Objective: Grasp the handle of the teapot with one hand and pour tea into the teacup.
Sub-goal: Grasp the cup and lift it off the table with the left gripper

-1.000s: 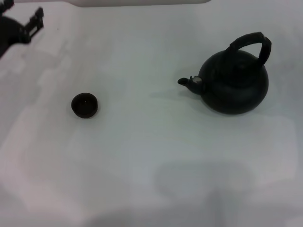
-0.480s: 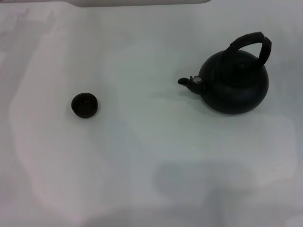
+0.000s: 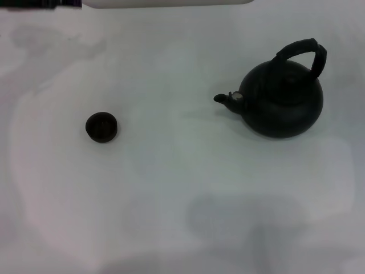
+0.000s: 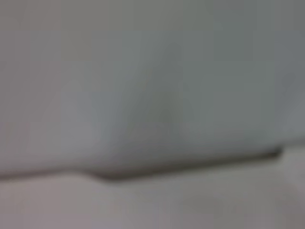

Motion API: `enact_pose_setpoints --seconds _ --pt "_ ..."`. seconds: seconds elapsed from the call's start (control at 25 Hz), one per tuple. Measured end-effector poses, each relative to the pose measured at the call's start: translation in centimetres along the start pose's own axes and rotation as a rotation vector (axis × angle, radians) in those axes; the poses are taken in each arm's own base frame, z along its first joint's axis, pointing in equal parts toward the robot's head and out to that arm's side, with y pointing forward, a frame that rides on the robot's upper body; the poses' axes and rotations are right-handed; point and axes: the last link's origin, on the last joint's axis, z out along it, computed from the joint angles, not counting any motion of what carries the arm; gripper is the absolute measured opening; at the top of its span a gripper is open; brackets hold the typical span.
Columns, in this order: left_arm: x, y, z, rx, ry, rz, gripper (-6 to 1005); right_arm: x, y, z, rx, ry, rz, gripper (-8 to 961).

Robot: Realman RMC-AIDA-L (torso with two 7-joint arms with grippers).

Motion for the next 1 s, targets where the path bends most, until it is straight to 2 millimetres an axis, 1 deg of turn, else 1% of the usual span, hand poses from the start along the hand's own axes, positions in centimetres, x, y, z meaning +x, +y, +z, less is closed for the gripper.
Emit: enact_pose_setpoints --seconds 0.12,0.24,0.28,0.32,0.48,0.68,0.8,1.0 --pt "-0.4 0.4 -1.4 -0.001 -0.125 0.046 757 -0.2 0.1 0.2 -0.003 -0.004 -0.010 429" --pt "-0.8 0.2 -3.1 0.003 -0.274 0.055 756 -0.2 0.1 0.2 -0.007 -0.005 -0.025 429" --pt "-0.8 0.2 -3.1 0.003 -0.274 0.055 756 -0.2 0.2 0.2 -0.009 -0.005 -0.028 429" --pt "-1.2 0.2 -3.9 0.005 -0.357 0.045 756 -0.2 0.3 0.2 -0.012 -0.005 -0.030 429" --pt "-2.2 0.9 -4.5 -0.025 -0.468 0.025 756 -0.1 0.6 0.1 -0.020 -0.002 -0.030 429" --pt "-2.6 2.1 -4.2 -0.069 -0.521 0.006 757 0.0 0.8 0.1 -0.027 -0.001 -0.028 429" --pt "-3.1 3.2 -3.6 -0.089 -0.575 0.009 757 0.1 0.9 0.0 -0.029 0.004 -0.024 429" --pt "-4.1 4.2 -2.0 -0.020 -0.689 0.061 756 0.3 0.9 -0.3 -0.029 0.002 -0.022 429"
